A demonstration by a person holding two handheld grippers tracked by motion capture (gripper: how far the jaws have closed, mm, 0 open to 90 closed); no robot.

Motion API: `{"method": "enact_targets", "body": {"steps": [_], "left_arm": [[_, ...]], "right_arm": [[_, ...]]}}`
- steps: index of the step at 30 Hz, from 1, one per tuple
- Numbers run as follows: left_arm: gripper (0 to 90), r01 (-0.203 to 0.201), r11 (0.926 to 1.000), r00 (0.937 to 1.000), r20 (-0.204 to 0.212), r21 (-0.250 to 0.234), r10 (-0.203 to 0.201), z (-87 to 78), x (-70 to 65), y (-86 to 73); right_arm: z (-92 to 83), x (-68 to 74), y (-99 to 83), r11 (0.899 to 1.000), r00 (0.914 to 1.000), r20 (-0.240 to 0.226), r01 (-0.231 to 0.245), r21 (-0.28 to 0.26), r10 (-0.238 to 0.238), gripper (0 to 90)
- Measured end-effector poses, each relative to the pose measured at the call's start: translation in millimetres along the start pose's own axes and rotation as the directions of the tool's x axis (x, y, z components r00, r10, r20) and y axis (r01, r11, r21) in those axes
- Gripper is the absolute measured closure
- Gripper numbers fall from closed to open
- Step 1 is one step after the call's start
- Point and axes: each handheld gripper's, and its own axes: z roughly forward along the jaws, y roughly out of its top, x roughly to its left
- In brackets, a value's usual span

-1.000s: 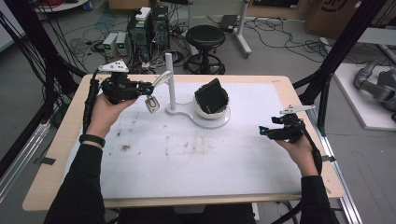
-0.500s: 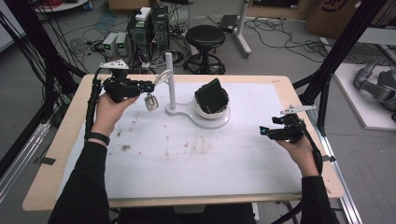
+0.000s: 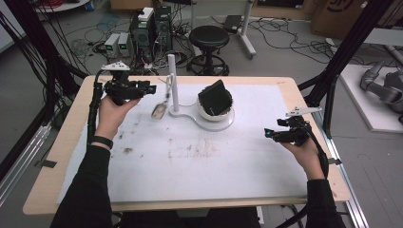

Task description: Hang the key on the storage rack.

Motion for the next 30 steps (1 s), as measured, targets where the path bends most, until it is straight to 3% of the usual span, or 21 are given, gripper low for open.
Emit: {"method": "enact_targets", "body": {"steps": [6,10,11,12,15,20,21,24,25,30], "left_arm": [[49.2,-0.05,0.9987,0.9981,-0.035,-0.004,0.05,-13.8,-7.7,-3.9],[41.5,-0.075,0.9959,0.9951,-0.06,0.051,0.078,-22.1,-16.4,-3.7],[40.6,-0.108,0.9906,0.9904,-0.077,0.084,0.115,-25.8,-25.0,-3.0],[39.8,-0.108,0.9906,0.9904,-0.077,0.084,0.115,-25.8,-25.0,-3.0],[38.7,-0.173,0.9793,0.9786,-0.094,0.104,0.183,-32.4,-43.3,-7.1],[36.9,-0.2,0.9684,0.97,-0.109,0.148,0.217,-37.0,-56.9,-14.1],[36.5,-0.221,0.961,0.964,-0.112,0.167,0.241,-39.3,-63.7,-17.5],[36.0,-0.225,0.9586,0.9636,-0.106,0.175,0.245,-41.5,-69.8,-21.8],[35.6,-0.227,0.9547,0.9637,-0.097,0.192,0.249,-43.4,-74.5,-27.0],[34.0,-0.216,0.9536,0.9671,-0.089,0.21,0.238,-45.1,-80.4,-39.2]], "right_arm": [[-0.6,0.1,0.2,1.0,1.0,-0.001,0.002,-0.001,-0.002,25.3],[-1.3,-0.2,0.4,1.0,1.0,0.003,0.002,-0.004,-0.002,25.3],[-1.4,0.2,0.6,1.0,1.0,0.004,0.001,-0.004,-0.001,25.3],[-1.4,0.2,0.6,1.0,1.0,0.004,0.001,-0.004,-0.001,25.3],[-1.1,0.8,1.3,1.0,1.0,0.003,0.005,0.0,-0.005,25.3],[-0.5,0.9,2.1,1.0,1.0,0.0,0.008,-0.002,-0.008,25.3],[-0.5,1.3,2.4,1.0,1.0,-0.001,0.005,0.001,-0.005,25.3],[0.2,1.4,3.1,1.0,1.0,-0.003,0.007,0.004,-0.007,25.3],[0.7,1.5,3.8,1.0,0.9999,-0.007,0.014,0.005,-0.014,25.3],[1.2,2.6,5.4,1.0,0.9998,-0.012,0.019,0.01,-0.019,25.2]]}}
